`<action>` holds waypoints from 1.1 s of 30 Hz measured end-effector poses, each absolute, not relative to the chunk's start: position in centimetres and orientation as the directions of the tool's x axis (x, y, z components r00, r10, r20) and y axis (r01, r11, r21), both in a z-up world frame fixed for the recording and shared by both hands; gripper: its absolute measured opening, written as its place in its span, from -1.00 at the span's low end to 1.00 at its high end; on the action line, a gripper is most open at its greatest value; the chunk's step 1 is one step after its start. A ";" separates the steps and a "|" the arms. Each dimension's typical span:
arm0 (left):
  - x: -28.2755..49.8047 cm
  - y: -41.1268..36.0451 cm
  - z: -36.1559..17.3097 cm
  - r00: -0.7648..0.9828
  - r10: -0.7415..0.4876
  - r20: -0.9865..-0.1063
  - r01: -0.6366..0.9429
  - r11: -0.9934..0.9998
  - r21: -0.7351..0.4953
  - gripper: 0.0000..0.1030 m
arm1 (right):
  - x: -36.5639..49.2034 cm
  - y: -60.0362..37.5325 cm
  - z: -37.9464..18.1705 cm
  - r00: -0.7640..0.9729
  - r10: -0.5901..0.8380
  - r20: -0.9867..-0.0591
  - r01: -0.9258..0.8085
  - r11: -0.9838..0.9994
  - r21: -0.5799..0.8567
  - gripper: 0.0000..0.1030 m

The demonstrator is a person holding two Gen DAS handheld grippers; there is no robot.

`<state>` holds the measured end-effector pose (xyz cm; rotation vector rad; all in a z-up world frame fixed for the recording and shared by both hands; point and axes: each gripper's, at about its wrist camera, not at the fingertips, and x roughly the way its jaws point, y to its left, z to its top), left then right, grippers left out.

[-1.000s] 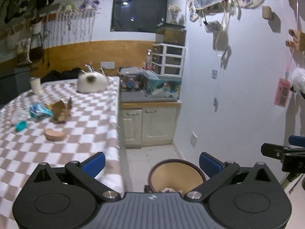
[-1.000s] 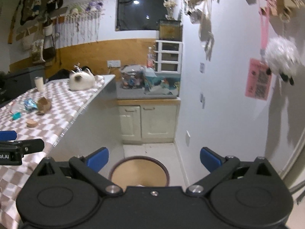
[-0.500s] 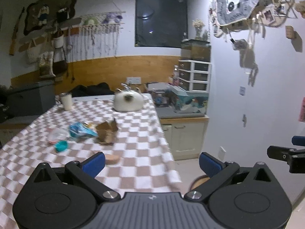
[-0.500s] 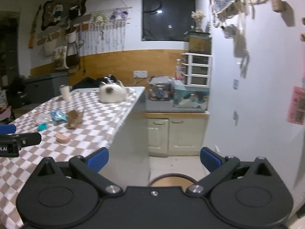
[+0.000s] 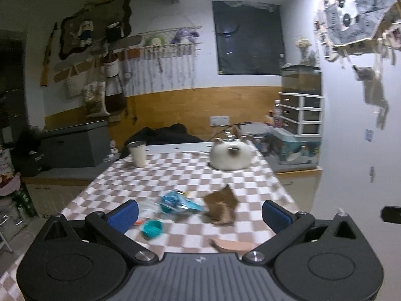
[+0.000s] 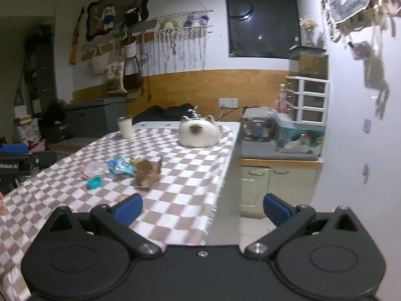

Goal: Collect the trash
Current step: 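Raise both open tools from the wastebasket back toward the table, then grasp the teal bottle cap with the left tool while the right tool grasps the tan curved wooden piece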

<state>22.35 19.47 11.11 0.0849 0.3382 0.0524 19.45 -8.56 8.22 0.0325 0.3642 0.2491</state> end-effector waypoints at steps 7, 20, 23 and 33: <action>28.2 24.6 10.4 0.932 0.125 -0.339 -0.089 0.989 0.120 1.00 | 24.1 -5.3 8.4 0.908 0.286 -0.307 -0.262 0.958 0.118 1.00; 39.7 29.3 2.7 0.866 0.077 -0.494 -0.095 0.995 -0.013 1.00 | 30.9 0.3 4.6 0.847 0.425 -0.320 -0.430 0.901 0.059 1.00; 41.4 30.2 0.5 0.849 0.076 -0.522 -0.112 0.993 -0.037 1.00 | 32.4 1.7 2.9 0.802 0.465 -0.375 -0.475 0.877 0.071 1.00; 42.1 32.7 -2.5 0.850 0.044 -0.524 -0.088 0.994 -0.059 0.96 | 37.2 6.0 -2.0 0.601 0.604 -0.524 -0.628 0.762 0.159 0.76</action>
